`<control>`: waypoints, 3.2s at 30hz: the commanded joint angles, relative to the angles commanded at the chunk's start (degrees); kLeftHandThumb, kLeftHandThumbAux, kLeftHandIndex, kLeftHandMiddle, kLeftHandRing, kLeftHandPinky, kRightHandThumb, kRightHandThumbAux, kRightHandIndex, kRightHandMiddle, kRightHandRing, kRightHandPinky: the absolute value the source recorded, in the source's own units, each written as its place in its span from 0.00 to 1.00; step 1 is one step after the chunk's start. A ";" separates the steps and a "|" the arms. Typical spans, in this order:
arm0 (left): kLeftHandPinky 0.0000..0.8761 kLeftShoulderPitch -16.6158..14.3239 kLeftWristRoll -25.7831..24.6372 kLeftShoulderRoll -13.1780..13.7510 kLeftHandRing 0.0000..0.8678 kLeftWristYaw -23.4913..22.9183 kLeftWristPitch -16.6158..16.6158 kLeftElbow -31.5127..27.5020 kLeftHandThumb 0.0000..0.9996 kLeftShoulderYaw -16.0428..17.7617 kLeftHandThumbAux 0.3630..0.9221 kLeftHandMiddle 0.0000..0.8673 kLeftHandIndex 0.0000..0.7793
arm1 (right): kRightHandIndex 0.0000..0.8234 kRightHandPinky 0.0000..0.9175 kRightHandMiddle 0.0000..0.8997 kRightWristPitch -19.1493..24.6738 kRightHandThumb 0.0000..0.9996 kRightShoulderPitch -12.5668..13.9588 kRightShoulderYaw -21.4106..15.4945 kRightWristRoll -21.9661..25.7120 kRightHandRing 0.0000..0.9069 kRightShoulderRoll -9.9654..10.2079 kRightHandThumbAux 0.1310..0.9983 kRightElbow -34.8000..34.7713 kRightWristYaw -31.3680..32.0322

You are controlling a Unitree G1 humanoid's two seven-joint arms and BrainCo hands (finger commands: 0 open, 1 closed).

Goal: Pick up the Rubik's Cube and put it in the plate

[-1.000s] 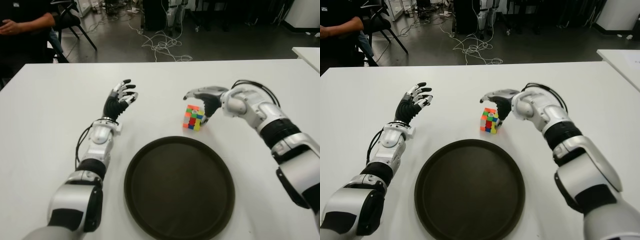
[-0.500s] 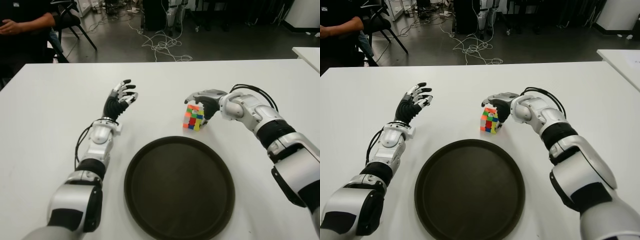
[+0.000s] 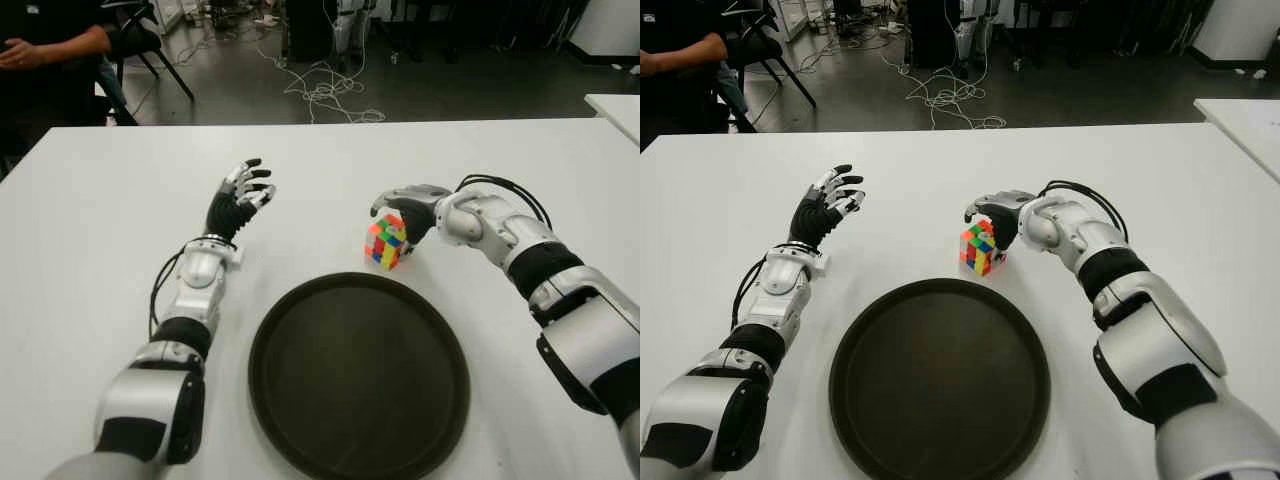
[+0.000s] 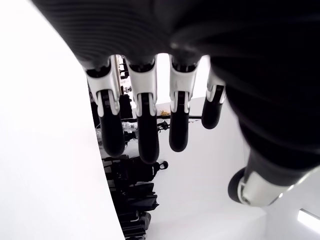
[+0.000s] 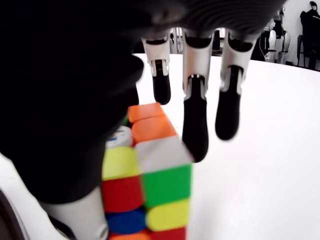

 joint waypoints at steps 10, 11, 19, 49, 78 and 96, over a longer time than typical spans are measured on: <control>0.36 -0.03 -0.25 -0.04 0.32 -0.46 -0.14 0.16 0.11 0.18 0.50 0.28 0.22 | 0.59 0.60 0.68 0.83 0.00 0.08 -0.03 0.44 0.66 0.60 0.85 0.53 0.95; 0.36 -0.01 -0.28 -0.06 0.32 -0.50 -0.14 0.14 0.11 0.20 0.51 0.28 0.22 | 0.59 0.60 0.68 0.81 0.00 0.06 -0.05 0.49 0.66 0.62 0.85 0.57 1.11; 0.37 0.01 -0.59 -0.15 0.32 -0.99 -0.14 0.09 0.11 0.37 0.49 0.28 0.21 | 0.59 0.61 0.69 0.38 0.00 0.37 0.32 0.22 0.67 1.26 0.85 1.41 1.17; 0.38 -0.05 -0.12 -0.15 0.32 -0.45 0.32 -0.02 0.12 0.22 0.50 0.28 0.22 | 0.52 0.58 0.64 0.12 0.00 1.28 0.86 -0.07 0.64 2.07 0.85 1.91 0.03; 0.37 0.46 -1.09 -0.77 0.32 -0.66 0.64 -1.25 0.13 0.38 0.55 0.29 0.22 | 0.15 0.14 0.18 1.29 0.00 2.66 4.16 -2.44 0.18 3.07 0.77 1.90 -2.24; 0.37 0.64 -0.06 -0.52 0.32 0.07 0.42 -1.70 0.10 -0.42 0.51 0.29 0.22 | 0.10 0.09 0.12 -0.63 0.00 2.71 5.32 -2.99 0.12 2.79 0.78 1.79 -6.39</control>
